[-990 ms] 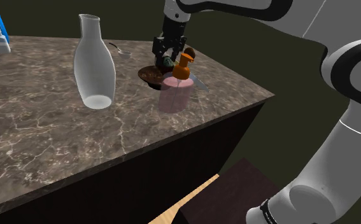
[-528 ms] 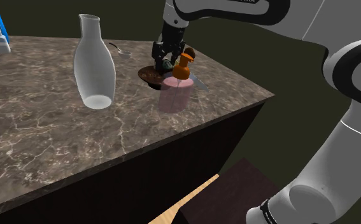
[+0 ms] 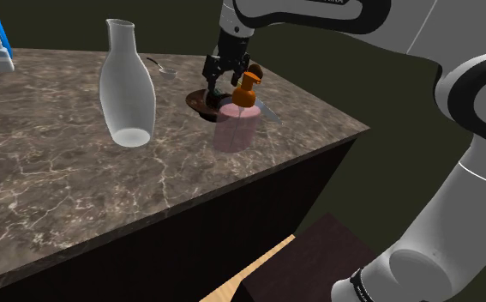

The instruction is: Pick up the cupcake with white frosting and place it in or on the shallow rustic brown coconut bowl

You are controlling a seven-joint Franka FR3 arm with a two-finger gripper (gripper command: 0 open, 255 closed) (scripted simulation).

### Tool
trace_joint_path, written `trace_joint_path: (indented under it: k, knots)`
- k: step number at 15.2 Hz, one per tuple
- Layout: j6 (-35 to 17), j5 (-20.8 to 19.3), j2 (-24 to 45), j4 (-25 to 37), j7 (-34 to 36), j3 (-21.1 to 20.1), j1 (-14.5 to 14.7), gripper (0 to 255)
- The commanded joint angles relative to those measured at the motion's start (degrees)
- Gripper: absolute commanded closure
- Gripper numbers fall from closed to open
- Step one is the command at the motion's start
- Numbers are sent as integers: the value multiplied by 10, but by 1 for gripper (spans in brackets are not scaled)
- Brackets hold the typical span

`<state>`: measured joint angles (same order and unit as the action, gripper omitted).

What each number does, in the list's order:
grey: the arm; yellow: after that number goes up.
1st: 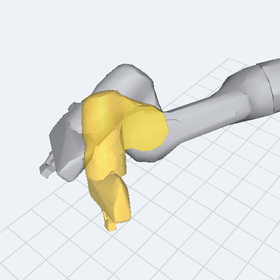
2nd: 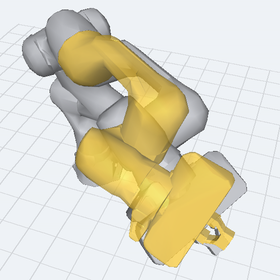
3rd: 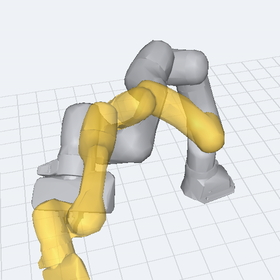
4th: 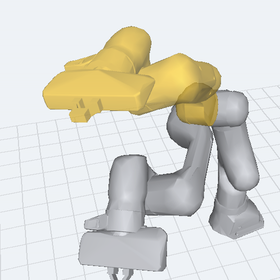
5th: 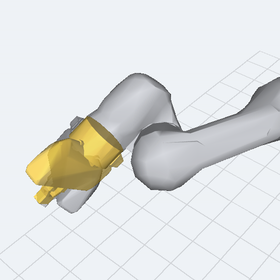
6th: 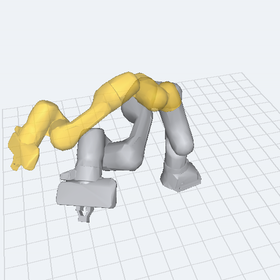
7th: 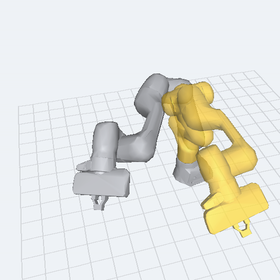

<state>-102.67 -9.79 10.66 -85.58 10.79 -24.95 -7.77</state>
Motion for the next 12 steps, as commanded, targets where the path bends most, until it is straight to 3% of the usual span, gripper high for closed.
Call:
trace_joint_path:
  k: [1,5,12]
  knots:
    - [0,0,0,0,0,0,0,0]
    - [75,-3,6,80,-1,-4,8,0]
    - [75,-3,6,80,-1,-4,8,0]
